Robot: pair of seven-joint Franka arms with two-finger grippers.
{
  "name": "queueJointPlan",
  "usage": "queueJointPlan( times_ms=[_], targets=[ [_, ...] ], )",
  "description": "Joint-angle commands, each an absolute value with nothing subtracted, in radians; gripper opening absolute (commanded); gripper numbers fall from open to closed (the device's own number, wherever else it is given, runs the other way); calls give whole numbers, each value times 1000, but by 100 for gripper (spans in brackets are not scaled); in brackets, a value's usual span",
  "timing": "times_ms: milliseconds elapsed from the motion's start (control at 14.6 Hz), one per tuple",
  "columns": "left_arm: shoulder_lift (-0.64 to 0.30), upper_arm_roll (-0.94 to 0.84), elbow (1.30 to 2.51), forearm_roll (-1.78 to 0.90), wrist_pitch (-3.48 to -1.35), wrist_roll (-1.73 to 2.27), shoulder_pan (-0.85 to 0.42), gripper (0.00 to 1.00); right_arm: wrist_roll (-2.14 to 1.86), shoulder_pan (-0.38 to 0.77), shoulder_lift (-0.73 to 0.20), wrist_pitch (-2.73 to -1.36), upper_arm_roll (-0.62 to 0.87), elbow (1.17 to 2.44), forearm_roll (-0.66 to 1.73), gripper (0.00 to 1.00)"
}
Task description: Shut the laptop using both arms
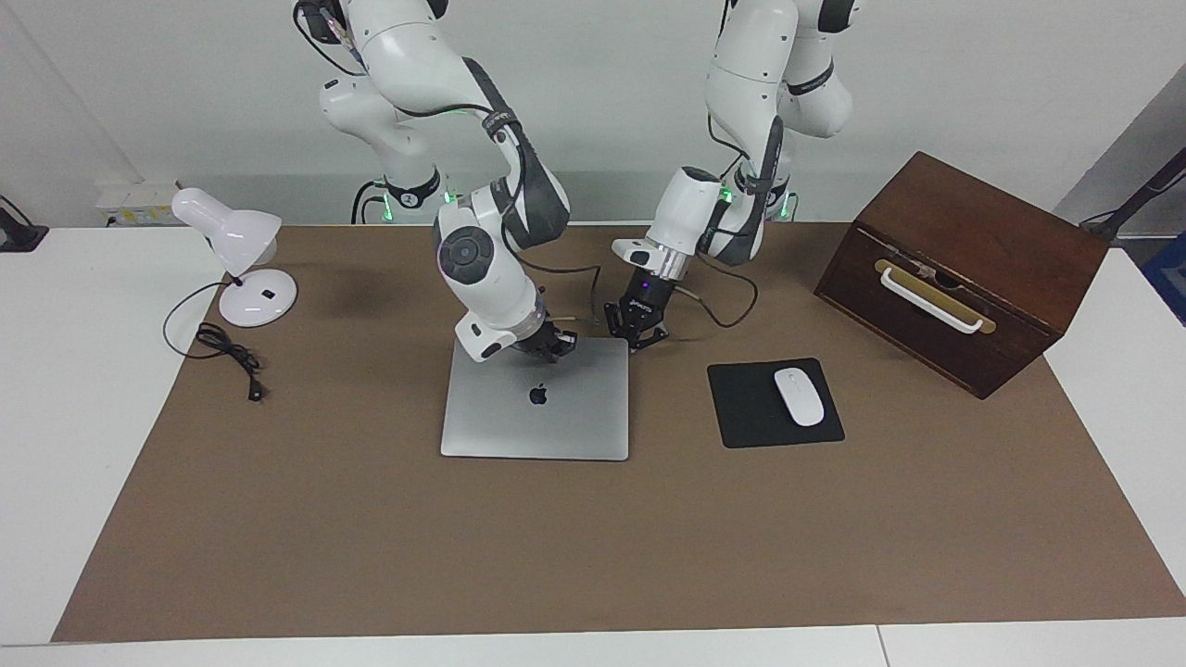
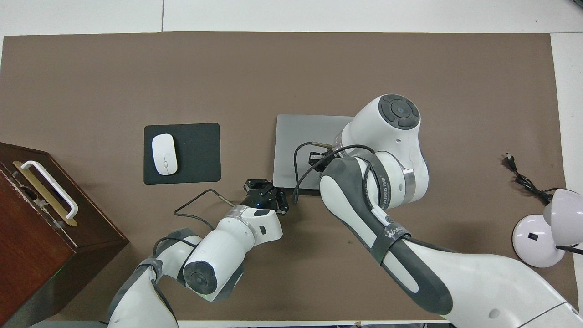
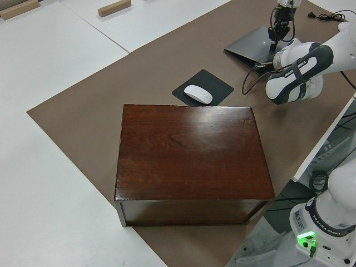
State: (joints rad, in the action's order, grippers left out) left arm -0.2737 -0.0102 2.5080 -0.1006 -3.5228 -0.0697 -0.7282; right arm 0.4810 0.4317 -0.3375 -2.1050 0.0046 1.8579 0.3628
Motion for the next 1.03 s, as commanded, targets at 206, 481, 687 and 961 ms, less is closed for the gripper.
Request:
queueJointPlan(
  times_ms=[206,481,687,961],
  targets=[
    [-293,8,2568,-110,-3502,-89,-742,0,489,422,-307,-2077,8,1872,387,0],
    [-293,8,2568,-110,-3502,-89,-742,0,492,403,-290,-2034,6,1852,388,0],
    [-293,8,2568,-110,-3502,-89,-738,0,492,400,-278,-2014,2,1845,388,0],
    [-291,8,2568,-110,-3502,-87,-733,0,492,387,-259,-1993,-2,1841,388,0]
  ],
)
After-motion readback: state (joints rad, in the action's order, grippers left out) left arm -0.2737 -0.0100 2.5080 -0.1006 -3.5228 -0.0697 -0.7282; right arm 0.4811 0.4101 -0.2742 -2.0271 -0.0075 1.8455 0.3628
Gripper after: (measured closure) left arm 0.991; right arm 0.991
